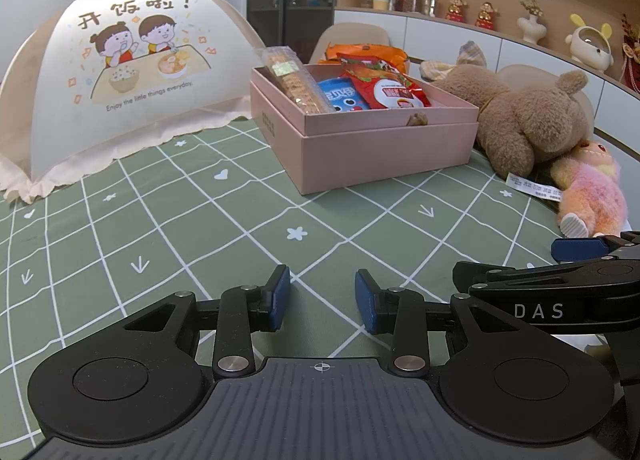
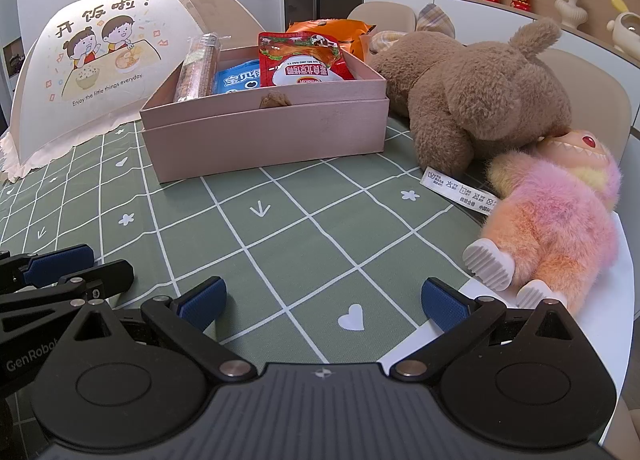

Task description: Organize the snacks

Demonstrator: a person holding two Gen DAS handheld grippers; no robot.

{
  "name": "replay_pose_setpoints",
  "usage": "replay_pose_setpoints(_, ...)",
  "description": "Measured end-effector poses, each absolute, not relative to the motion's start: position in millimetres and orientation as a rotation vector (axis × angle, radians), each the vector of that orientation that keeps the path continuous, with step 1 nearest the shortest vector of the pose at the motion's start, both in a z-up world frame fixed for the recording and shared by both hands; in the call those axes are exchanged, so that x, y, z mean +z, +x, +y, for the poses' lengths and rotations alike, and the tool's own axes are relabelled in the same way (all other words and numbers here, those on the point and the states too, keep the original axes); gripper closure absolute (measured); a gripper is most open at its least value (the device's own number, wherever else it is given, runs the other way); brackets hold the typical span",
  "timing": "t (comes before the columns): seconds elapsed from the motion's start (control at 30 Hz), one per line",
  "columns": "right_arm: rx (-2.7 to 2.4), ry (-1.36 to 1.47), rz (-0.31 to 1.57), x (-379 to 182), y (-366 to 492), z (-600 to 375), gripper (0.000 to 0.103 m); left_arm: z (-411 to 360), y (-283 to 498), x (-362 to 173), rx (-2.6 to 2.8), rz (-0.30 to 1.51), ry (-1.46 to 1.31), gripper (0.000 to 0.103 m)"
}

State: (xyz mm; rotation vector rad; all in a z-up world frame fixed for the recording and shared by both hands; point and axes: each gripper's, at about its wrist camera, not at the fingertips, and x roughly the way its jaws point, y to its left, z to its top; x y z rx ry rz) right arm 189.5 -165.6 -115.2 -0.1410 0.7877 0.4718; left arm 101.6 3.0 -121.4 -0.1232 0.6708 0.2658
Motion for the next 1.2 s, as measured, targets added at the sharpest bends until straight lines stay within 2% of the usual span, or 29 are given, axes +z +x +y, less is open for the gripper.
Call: replay_pose_setpoints(1.2,0.471,-0.141,0.787,-115.2,188.8,-165.5,0.0,1.6,101.8,-121.3,0.272,0.672,-0.113,0.063)
